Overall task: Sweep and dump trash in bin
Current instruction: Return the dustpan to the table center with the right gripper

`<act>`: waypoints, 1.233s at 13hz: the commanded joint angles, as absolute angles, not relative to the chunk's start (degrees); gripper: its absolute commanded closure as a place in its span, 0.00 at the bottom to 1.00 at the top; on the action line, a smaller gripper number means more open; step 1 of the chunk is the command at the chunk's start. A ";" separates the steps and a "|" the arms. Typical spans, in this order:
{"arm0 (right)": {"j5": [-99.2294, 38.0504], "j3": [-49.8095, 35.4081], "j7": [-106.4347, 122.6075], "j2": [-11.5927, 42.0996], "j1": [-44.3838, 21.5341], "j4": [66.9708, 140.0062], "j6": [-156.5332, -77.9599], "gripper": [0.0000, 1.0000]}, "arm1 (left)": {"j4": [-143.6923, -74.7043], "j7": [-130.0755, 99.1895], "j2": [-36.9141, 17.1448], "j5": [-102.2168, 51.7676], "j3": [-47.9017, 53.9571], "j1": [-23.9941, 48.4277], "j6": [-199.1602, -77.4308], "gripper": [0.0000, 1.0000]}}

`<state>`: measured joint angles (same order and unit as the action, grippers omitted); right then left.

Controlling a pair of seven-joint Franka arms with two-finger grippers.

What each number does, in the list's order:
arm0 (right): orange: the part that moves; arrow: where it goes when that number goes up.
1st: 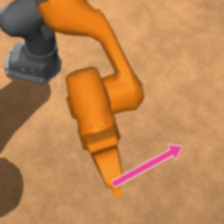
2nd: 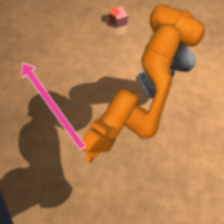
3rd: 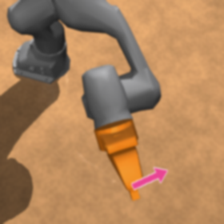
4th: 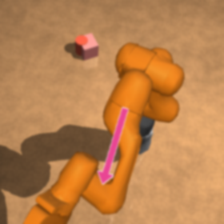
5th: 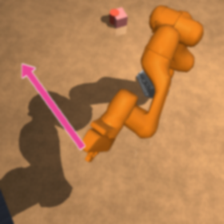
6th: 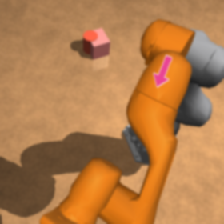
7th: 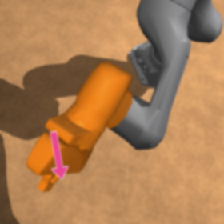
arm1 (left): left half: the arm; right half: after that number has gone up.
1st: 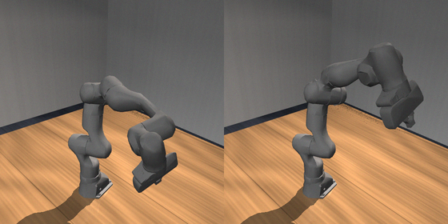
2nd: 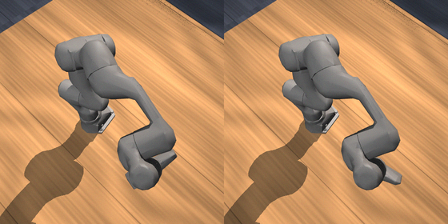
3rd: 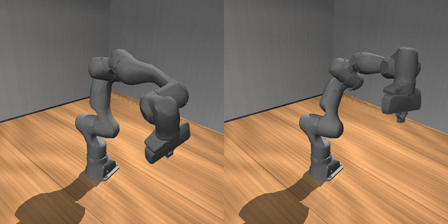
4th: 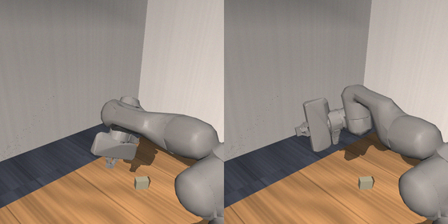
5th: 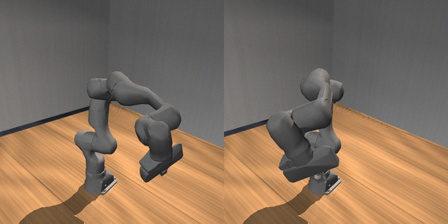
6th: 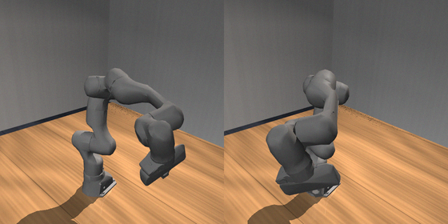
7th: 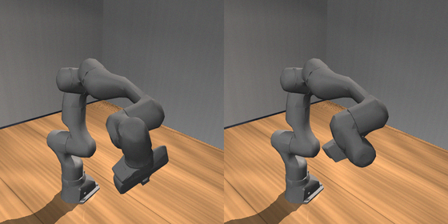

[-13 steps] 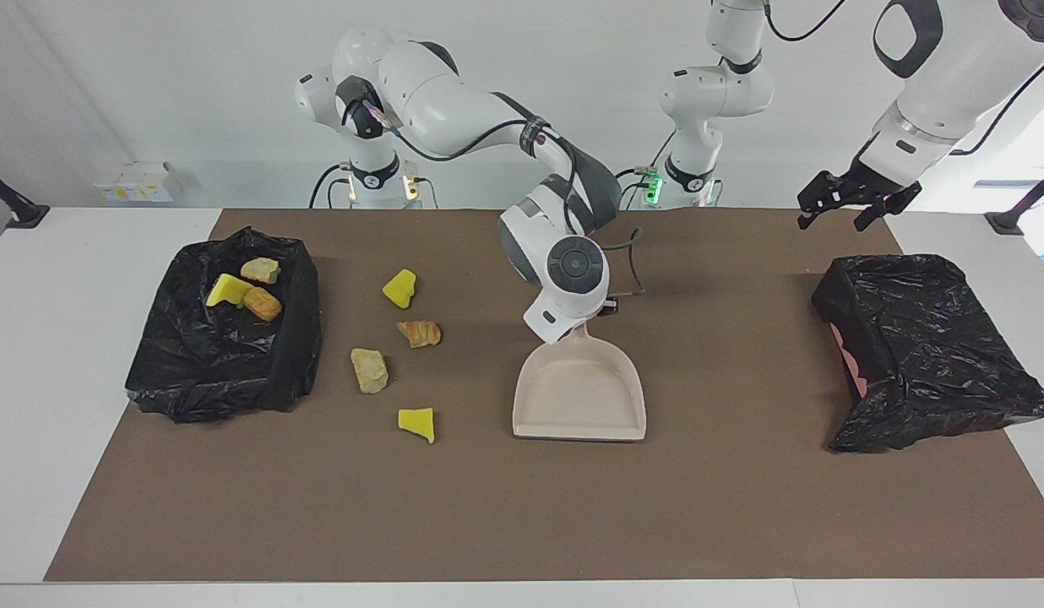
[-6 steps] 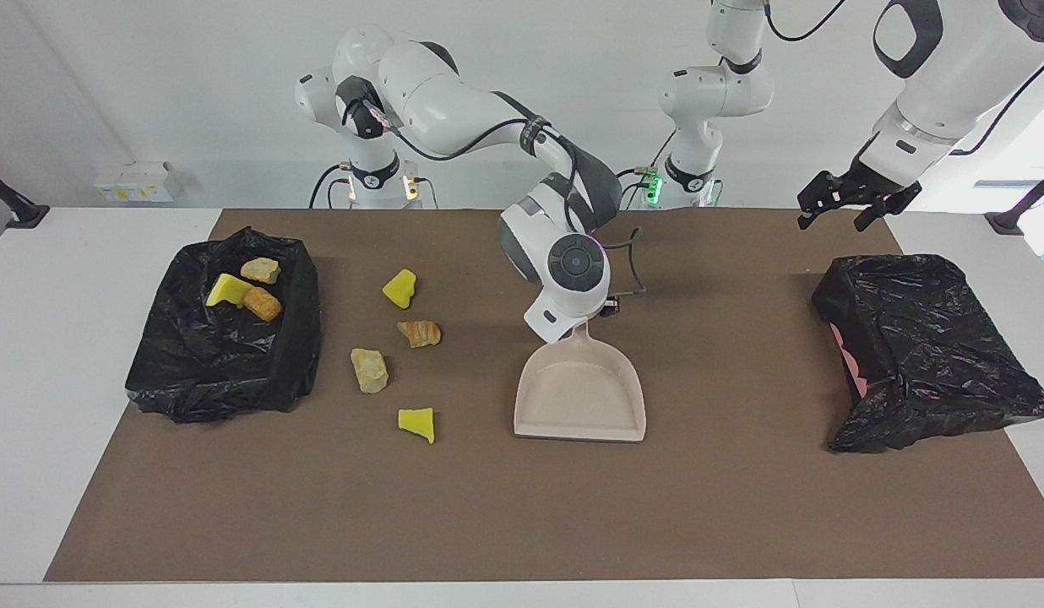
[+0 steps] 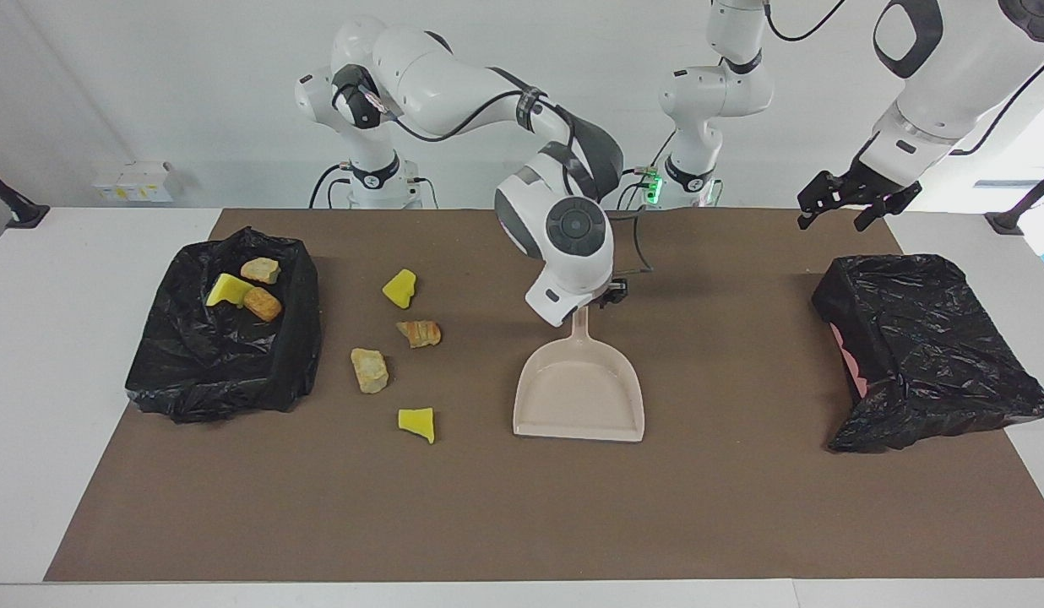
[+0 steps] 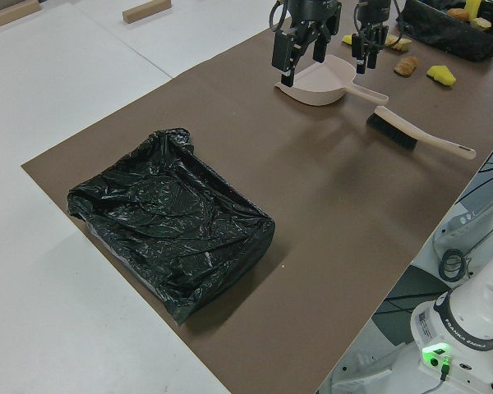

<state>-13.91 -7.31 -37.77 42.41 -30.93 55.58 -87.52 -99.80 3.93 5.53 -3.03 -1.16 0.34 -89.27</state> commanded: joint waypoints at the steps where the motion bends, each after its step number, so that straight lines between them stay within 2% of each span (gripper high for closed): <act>1: -13.27 -7.73 -39.37 33.25 -33.04 67.81 -87.98 0.43 | -99.23 4.39 5.54 -1.93 -0.97 0.00 -88.24 0.00; 4: -13.62 -7.82 -40.69 23.85 -36.98 80.11 -88.15 0.43 | -99.23 4.39 5.54 -1.93 -0.97 0.00 -88.24 0.00; 7: -13.97 -7.74 -43.15 16.81 -40.68 92.59 -92.62 0.43 | -99.23 4.13 5.54 -1.93 -0.88 0.09 -87.63 0.00; 9: -14.24 -7.82 -44.29 11.02 -42.53 104.18 -101.20 0.42 | -99.32 3.95 5.54 -2.11 0.60 1.31 -88.85 0.00; 10: -14.59 -7.82 -44.30 8.12 -43.67 110.07 -104.99 0.36 | -99.93 3.87 5.71 -2.11 2.09 1.84 -90.68 0.00; 11: -15.29 -7.82 -43.95 5.74 -44.46 114.91 -108.34 0.36 | -100.19 2.13 5.45 -2.11 2.54 2.63 -92.97 0.00; 13: -15.64 -7.91 -44.03 4.05 -45.79 119.78 -111.00 0.40 | -100.89 -5.06 3.44 -2.11 2.90 7.01 -98.40 0.00; 16: -17.05 -7.91 -44.30 3.96 -49.04 124.09 -117.40 0.40 | -102.04 -9.83 0.37 -2.11 2.81 12.28 -104.75 0.00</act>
<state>-15.20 -7.92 -43.47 5.99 -48.29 119.75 -113.00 -101.15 -6.95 2.26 -3.04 3.56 9.09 -101.44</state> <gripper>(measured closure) 0.401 0.000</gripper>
